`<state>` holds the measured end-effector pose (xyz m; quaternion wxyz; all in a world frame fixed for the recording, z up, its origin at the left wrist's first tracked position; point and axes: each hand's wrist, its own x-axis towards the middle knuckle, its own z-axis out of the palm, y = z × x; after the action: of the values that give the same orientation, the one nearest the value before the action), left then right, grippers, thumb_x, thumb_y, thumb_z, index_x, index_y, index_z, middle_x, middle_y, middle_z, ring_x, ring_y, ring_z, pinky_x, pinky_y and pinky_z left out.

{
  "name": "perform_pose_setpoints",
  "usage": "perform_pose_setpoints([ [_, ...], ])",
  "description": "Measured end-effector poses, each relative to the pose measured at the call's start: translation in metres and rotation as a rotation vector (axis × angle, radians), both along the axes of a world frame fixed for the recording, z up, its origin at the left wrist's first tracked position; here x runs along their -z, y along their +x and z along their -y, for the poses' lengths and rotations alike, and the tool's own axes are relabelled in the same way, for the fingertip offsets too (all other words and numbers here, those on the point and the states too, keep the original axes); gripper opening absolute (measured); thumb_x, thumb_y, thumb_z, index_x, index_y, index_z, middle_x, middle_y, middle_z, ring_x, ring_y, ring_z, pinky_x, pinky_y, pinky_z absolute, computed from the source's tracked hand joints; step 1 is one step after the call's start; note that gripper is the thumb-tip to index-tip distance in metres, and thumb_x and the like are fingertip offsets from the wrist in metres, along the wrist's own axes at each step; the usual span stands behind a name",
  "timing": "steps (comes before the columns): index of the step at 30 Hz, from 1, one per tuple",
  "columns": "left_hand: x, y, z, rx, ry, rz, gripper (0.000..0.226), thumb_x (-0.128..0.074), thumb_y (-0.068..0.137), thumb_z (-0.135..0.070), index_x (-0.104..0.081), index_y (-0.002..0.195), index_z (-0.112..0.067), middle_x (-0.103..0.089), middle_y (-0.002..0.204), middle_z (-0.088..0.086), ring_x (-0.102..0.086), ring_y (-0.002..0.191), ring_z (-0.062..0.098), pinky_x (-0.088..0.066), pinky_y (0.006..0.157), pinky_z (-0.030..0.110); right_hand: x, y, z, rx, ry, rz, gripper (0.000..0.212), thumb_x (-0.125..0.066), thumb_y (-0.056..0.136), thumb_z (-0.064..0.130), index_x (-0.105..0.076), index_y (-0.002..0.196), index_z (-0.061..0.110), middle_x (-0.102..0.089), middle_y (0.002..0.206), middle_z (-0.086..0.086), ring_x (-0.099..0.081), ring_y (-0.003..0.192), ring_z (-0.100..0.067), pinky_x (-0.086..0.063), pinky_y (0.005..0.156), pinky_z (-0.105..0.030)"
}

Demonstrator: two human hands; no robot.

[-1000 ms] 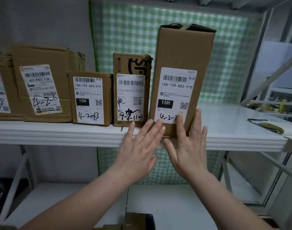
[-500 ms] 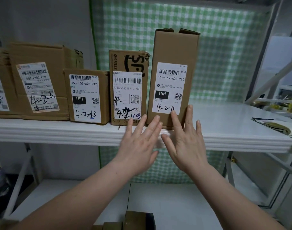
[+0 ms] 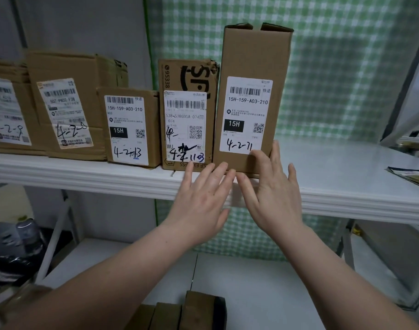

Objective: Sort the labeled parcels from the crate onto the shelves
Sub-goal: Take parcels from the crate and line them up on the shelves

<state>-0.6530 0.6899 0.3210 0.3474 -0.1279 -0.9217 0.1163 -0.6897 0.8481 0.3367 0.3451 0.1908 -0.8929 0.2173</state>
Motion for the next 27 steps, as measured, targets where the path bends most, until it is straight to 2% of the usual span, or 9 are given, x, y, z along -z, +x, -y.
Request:
perform_pose_setpoints([
  [2, -0.002, 0.007, 0.001, 0.010, 0.022, -0.030, 0.073, -0.064, 0.081, -0.044, -0.042, 0.141, -0.009, -0.045, 0.144, 0.012, -0.045, 0.130, 0.029, -0.021, 0.110, 0.059, 0.001, 0.004, 0.000, -0.022, -0.111, -0.063, 0.056, -0.033, 0.098, 0.052, -0.039, 0.142, 0.017, -0.020, 0.162, -0.013, -0.018, 0.150, -0.021, -0.019, 0.118, -0.052],
  [5, -0.004, 0.021, 0.007, 0.093, 0.144, -0.126, 0.058, -0.071, 0.076, -0.029, -0.058, 0.127, -0.005, -0.058, 0.124, 0.015, -0.057, 0.111, 0.031, -0.040, 0.101, 0.053, 0.007, 0.016, 0.004, -0.083, -0.293, -0.320, 0.040, -0.050, 0.093, 0.032, -0.059, 0.122, 0.004, -0.057, 0.136, -0.015, -0.056, 0.122, -0.028, -0.046, 0.093, -0.037],
  [6, -0.003, 0.029, 0.011, 0.116, 0.194, -0.154, 0.050, -0.071, 0.075, -0.023, -0.062, 0.121, -0.005, -0.061, 0.116, 0.015, -0.059, 0.103, 0.032, -0.047, 0.092, 0.047, 0.010, 0.021, 0.008, -0.107, -0.330, -0.402, 0.033, -0.052, 0.092, 0.026, -0.063, 0.113, 0.003, -0.066, 0.118, -0.013, -0.064, 0.102, -0.026, -0.046, 0.079, -0.027],
  [8, 0.001, 0.047, 0.022, 0.133, 0.276, -0.149, 0.032, -0.069, 0.076, -0.014, -0.068, 0.107, -0.005, -0.064, 0.101, 0.013, -0.060, 0.087, 0.030, -0.048, 0.070, 0.036, 0.016, 0.032, 0.022, -0.160, -0.358, -0.458, 0.023, -0.053, 0.090, 0.020, -0.068, 0.097, 0.004, -0.070, 0.086, -0.006, -0.057, 0.067, -0.015, -0.031, 0.060, -0.018],
  [11, 0.015, 0.082, 0.046, 0.089, 0.319, 0.014, 0.015, -0.061, 0.082, -0.012, -0.070, 0.092, -0.005, -0.063, 0.084, 0.010, -0.060, 0.073, 0.028, -0.049, 0.056, 0.034, 0.031, 0.054, 0.049, -0.281, -0.295, -0.350, 0.025, -0.050, 0.091, 0.018, -0.069, 0.079, 0.007, -0.065, 0.065, 0.000, -0.047, 0.052, -0.009, -0.026, 0.047, -0.021],
  [15, 0.038, 0.141, 0.092, -0.009, 0.446, 0.090, 0.015, -0.057, 0.086, -0.013, -0.070, 0.089, -0.008, -0.063, 0.076, 0.007, -0.060, 0.067, 0.027, -0.051, 0.055, 0.041, 0.061, 0.093, 0.094, -0.402, -0.240, -0.133, 0.027, -0.052, 0.091, 0.022, -0.069, 0.075, 0.009, -0.061, 0.058, -0.001, -0.054, 0.046, -0.017, -0.040, 0.043, -0.027],
  [22, 0.080, 0.285, 0.198, -0.296, 0.677, 0.105, 0.020, -0.055, 0.091, -0.022, -0.069, 0.105, -0.018, -0.048, 0.074, -0.014, -0.053, 0.073, 0.011, -0.048, 0.069, 0.031, 0.115, 0.197, 0.201, -0.507, -0.258, 0.083, 0.026, -0.057, 0.092, 0.018, -0.065, 0.070, 0.009, -0.045, 0.045, 0.003, -0.039, 0.039, -0.010, -0.027, 0.042, -0.021],
  [24, 0.099, 0.342, 0.237, -0.440, 0.728, 0.095, 0.020, -0.054, 0.091, -0.019, -0.070, 0.102, -0.018, -0.047, 0.075, -0.013, -0.055, 0.078, 0.014, -0.045, 0.069, 0.029, 0.134, 0.238, 0.243, -0.540, -0.210, 0.176, 0.023, -0.061, 0.092, 0.017, -0.066, 0.071, 0.009, -0.049, 0.047, -0.001, -0.047, 0.042, -0.021, -0.036, 0.043, -0.028],
  [27, 0.132, 0.434, 0.294, -0.674, 0.852, 0.096, 0.017, -0.055, 0.088, -0.014, -0.070, 0.096, -0.017, -0.044, 0.061, -0.013, -0.044, 0.062, 0.007, -0.030, 0.057, 0.019, 0.163, 0.306, 0.311, -0.615, -0.099, 0.322, 0.023, -0.062, 0.090, 0.022, -0.067, 0.072, 0.009, -0.062, 0.058, -0.010, -0.059, 0.058, -0.035, -0.043, 0.050, -0.035],
])
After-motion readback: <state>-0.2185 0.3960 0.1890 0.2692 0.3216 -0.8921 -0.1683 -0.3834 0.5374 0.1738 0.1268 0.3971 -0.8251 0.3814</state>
